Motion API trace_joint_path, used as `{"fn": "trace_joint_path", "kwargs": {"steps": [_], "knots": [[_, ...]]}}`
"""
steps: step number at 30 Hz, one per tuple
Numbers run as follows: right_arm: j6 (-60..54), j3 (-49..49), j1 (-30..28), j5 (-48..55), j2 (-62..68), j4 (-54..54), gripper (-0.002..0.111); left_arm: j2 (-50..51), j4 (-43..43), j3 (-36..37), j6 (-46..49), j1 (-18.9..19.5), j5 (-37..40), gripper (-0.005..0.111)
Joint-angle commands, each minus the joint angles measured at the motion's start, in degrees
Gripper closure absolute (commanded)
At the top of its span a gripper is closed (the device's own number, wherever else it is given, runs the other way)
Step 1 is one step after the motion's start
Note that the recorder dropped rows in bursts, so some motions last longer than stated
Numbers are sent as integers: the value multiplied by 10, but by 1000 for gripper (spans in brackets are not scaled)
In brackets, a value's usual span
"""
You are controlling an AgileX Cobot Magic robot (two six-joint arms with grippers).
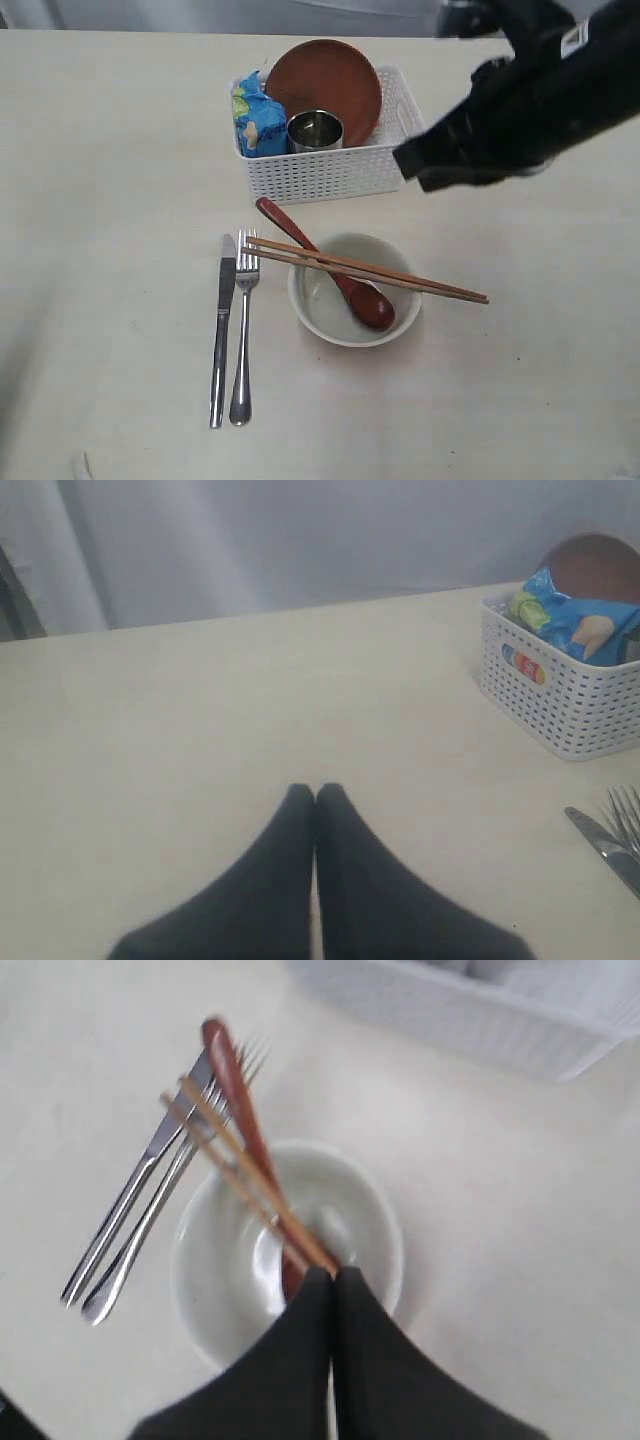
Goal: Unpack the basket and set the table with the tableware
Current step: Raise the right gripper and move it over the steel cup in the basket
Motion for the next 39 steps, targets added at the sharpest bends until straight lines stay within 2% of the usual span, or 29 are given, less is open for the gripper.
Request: {"fn": "trace_joint_path", "kwargs": {"steps": [1,3,6,7,9,14,18,21,26,39], "knots": [[92,-101,1,37,71,-87,105,-1,1,1,-2,1,-6,106],[110,-147,0,60,113,-85,93,-1,1,1,-2,1,-6,106],[125,-219,0,80,182,-84,65,-1,1,1,-2,1,-6,106],[135,-243,0,84,206,-85,59,-1,1,1,-2,1,-6,106],[170,-293,0,85,253,-96,59,-1,1,1,-2,1,-6,106],[231,-387,-13,99,350,-118,68,-1,1,1,-2,1,-6,106],[266,-446,-56,125,396,-119,62,-1,1,1,-2,1,-6,106],[272,-451,-84,130,405,-121,59,-1,1,1,-2,1,-6,106],[271,-451,-110,142,412,-130,59,-1,1,1,-2,1,-6,106],[254,-451,-112,154,461,-90,59,-1,1,1,-2,1,-6,106]]}}
